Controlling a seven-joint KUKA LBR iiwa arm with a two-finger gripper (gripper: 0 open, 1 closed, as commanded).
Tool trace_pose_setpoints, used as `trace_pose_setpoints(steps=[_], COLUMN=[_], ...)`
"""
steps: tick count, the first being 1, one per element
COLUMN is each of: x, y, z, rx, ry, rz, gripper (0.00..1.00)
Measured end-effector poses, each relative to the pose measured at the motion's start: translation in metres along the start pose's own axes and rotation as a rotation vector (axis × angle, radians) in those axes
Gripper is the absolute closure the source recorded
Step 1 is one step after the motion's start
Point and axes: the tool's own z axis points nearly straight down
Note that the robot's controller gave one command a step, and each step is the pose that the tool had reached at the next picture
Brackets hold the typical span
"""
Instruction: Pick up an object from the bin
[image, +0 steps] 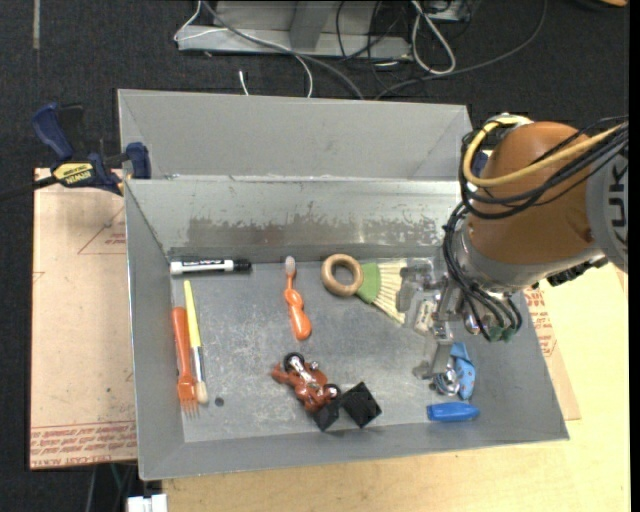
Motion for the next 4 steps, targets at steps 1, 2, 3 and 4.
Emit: trace_pose_setpoints(steps=[1, 2, 3, 4], x=[-0.001, 0.011, 0.023, 0.028], y=[0.0, 0.038, 0.067, 0.108], z=[-0.005, 0.089, 0.161, 0.158], rx=[0.0, 0.0, -0.001, -0.005], ry=[-0.008, -0.011, -0.022, -0.031], rz=[0.0, -0.074, 0.105, 0.095], gripper=[0.0, 0.0, 0.0, 0.0])
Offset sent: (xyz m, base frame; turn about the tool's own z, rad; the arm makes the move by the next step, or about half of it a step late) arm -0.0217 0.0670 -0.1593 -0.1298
